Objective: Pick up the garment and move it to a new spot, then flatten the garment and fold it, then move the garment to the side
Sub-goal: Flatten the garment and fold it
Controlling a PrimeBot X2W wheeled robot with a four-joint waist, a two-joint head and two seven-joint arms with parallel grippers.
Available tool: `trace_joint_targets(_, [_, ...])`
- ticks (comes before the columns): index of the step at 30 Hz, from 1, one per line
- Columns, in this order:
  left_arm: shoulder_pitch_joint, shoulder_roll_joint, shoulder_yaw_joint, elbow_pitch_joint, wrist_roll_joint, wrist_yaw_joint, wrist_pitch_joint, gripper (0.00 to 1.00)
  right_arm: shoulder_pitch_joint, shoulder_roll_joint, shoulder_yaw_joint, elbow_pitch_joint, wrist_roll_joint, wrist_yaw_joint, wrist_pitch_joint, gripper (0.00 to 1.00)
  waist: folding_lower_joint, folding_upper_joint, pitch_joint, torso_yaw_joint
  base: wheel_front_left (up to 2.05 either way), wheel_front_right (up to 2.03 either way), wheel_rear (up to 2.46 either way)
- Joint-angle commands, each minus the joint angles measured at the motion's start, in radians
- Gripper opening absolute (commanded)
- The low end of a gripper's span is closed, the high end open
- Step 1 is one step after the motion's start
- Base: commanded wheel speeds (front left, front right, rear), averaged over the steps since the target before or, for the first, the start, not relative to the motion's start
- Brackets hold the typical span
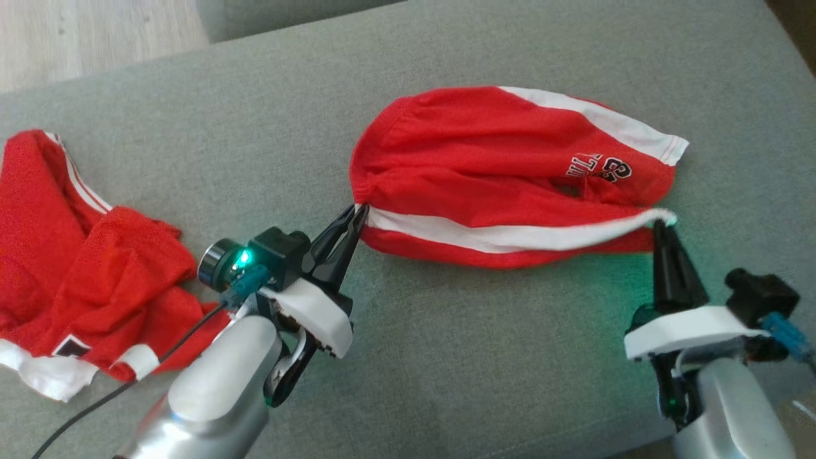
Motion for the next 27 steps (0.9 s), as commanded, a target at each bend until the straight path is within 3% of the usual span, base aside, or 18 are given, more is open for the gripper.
trace_joint_targets(1, [-0.018,0.028,0.037,-0.027,-0.008,0.006,-0.003,0.0,-0.011,-0.005,0.015,-0.061,-0.004,0.004,-0.019,0.0,0.0,0.0,-0.013,-0.001,0.0,0.0,0.0])
trace_joint_targets(10, [-0.061,0.078,0.051,-0.1,-0.021,-0.006,0.034,0.0,-0.011,-0.005,0.013,-0.283,-0.041,0.004,-0.021,0.0,0.0,0.0,-0.076,0.016,0.0,0.0,0.0])
trace_joint_targets(15, [-0.158,0.12,0.093,-0.177,-0.046,-0.019,0.089,0.0,-0.094,-0.006,0.018,-0.38,-0.08,0.004,0.048,0.0,0.0,0.0,-0.12,0.029,0.0,0.0,0.0])
trace_joint_targets(21, [-0.282,0.141,0.161,-0.218,-0.1,-0.017,0.16,0.0,-0.26,-0.07,0.058,-0.423,-0.094,0.004,0.14,0.0,0.0,0.0,-0.182,0.046,0.0,0.0,0.0])
trace_joint_targets(27, [-0.342,0.144,0.234,-0.208,-0.126,0.036,0.149,0.0,-0.387,-0.142,0.103,-0.379,-0.101,0.004,0.193,0.0,0.0,0.0,-0.224,0.067,0.0,0.0,0.0])
